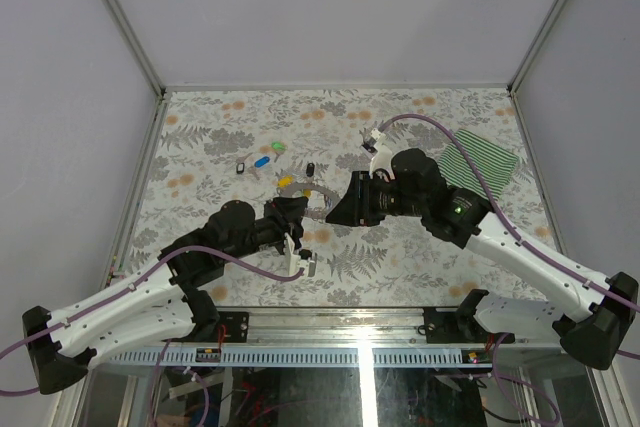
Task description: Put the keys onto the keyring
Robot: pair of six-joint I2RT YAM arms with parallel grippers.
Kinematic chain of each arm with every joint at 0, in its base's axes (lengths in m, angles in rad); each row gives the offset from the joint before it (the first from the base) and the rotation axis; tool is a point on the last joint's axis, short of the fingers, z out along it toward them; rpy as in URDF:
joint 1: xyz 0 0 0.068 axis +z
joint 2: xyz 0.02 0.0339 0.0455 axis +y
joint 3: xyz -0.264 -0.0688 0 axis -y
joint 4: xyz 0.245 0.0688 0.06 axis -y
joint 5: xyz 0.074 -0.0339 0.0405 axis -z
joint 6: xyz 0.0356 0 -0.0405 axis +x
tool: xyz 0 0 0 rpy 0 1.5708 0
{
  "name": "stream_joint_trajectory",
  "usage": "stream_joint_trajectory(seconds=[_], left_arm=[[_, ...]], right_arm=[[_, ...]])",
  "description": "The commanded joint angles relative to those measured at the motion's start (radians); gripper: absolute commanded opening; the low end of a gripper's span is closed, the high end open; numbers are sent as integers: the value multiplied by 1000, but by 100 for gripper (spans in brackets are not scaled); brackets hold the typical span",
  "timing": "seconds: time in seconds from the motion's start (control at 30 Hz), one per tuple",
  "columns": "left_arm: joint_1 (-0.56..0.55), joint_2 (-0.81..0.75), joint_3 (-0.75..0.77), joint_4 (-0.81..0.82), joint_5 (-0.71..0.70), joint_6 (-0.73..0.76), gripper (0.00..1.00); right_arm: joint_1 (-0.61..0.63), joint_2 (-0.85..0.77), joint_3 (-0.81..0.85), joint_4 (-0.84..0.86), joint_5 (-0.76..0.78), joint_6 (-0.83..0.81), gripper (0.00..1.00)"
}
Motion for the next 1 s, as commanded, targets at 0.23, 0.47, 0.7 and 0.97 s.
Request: stream_joint_trajectory(seconds=[0.23,0.47,0.7,0.97], left_arm=[[-5,-7,45,115,-9,27,0],[-5,-7,47,110,-13,27,0],[-5,-7,46,108,-13,27,0],[-6,-8,46,107,-13,26,0]], right_arm=[[6,11,3,58,-29,11,44],[6,14,2,72,-38,16,40],[5,19,2,80,-44,20,36],[5,16,0,82,-40,22,28]])
